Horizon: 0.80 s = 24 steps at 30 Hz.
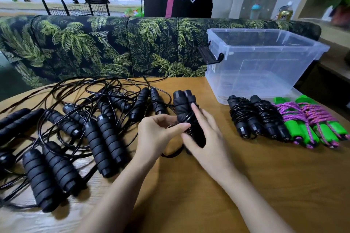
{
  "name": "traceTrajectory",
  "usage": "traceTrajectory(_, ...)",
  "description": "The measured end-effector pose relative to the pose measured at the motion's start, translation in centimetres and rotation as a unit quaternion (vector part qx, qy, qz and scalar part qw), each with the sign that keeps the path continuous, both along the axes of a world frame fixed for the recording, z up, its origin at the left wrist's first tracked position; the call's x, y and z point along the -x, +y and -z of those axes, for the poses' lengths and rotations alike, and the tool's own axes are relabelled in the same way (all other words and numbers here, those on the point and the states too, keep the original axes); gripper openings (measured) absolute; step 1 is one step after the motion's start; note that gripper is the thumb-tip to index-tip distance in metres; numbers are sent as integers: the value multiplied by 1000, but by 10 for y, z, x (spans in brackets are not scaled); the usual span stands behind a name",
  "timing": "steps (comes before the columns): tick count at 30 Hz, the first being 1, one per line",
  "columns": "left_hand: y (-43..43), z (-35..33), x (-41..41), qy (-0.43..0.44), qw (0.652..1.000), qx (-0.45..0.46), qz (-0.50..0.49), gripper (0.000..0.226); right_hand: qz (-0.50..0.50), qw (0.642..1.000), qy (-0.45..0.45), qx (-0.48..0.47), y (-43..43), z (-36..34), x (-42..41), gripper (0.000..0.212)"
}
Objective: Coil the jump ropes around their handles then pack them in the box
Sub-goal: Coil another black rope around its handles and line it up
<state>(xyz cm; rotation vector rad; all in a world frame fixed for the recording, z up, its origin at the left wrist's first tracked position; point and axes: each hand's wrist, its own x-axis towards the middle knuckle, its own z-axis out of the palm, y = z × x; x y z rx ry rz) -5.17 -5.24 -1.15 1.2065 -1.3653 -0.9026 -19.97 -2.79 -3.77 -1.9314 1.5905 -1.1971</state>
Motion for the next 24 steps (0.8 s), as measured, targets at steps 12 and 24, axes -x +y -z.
traceTrajectory(12,2,13,-5,-63,992,57,89,25,36,999,-12,26,6,13,3,94)
traceTrajectory(24,3,16,0,131,983,-49,118,59,-55,975,-213,12,11,2,0,72)
